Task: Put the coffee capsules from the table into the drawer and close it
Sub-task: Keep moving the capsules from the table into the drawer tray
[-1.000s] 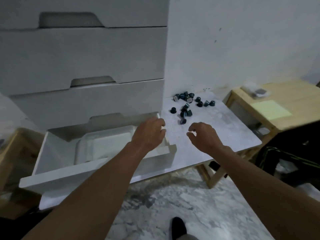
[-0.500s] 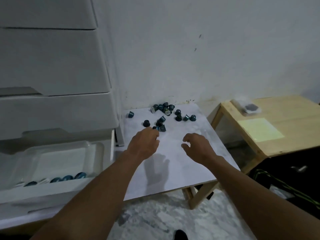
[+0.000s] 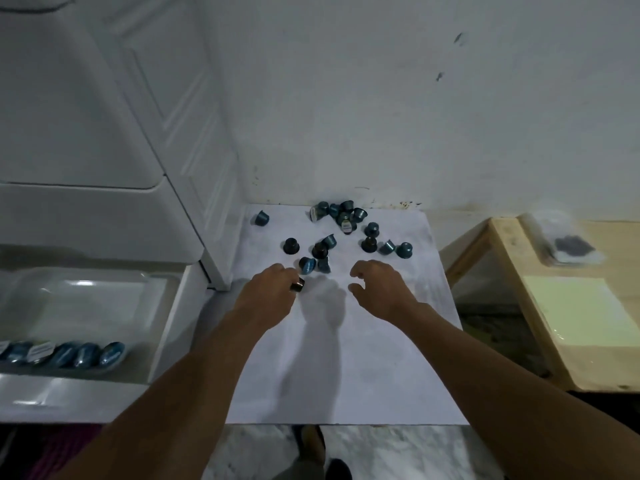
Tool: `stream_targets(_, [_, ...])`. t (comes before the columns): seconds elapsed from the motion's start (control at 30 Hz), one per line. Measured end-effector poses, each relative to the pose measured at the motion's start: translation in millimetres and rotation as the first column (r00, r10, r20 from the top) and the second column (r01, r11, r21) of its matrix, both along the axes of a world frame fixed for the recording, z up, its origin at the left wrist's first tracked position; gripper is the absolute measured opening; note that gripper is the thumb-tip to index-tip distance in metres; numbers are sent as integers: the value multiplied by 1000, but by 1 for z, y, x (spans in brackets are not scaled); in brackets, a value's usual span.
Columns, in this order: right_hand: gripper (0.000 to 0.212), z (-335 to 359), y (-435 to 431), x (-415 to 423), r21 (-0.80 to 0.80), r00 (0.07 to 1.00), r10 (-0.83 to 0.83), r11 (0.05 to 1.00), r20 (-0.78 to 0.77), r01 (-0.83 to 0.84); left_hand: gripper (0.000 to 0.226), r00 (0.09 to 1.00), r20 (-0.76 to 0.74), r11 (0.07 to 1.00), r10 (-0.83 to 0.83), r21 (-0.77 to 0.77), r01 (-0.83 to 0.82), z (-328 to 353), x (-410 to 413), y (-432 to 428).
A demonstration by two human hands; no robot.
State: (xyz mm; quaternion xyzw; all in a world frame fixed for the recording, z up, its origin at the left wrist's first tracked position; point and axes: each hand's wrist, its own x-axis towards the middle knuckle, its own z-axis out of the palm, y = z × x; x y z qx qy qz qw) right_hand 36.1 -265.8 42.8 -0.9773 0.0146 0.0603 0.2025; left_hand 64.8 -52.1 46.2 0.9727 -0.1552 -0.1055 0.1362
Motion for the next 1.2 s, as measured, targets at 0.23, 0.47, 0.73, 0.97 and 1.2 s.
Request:
stream_targets(0.23, [41, -24, 8, 54, 38, 992, 73, 997, -103, -70, 39, 993, -101, 998, -59, 32, 63, -27, 44, -2])
stream_targets(0.47, [54, -45, 21, 93, 41, 972, 127, 992, -196, -122, 45, 971, -213, 993, -111, -63, 100, -56, 69, 1])
stream_targets(0.73, [44, -60, 25, 108, 21, 959, 131, 991, -251, -130, 34, 974, -217, 986, -72, -165, 36, -69, 76, 3])
stream_targets(0.97, [22, -54, 17, 101, 3, 968, 112, 993, -224, -114, 33, 980, -197, 991, 2, -131, -29, -61, 67, -2])
stream_targets(1.2, [27, -26, 5, 80, 34, 981, 140, 990, -132, -136, 34, 995, -88, 979, 55, -190, -71, -34, 43, -13])
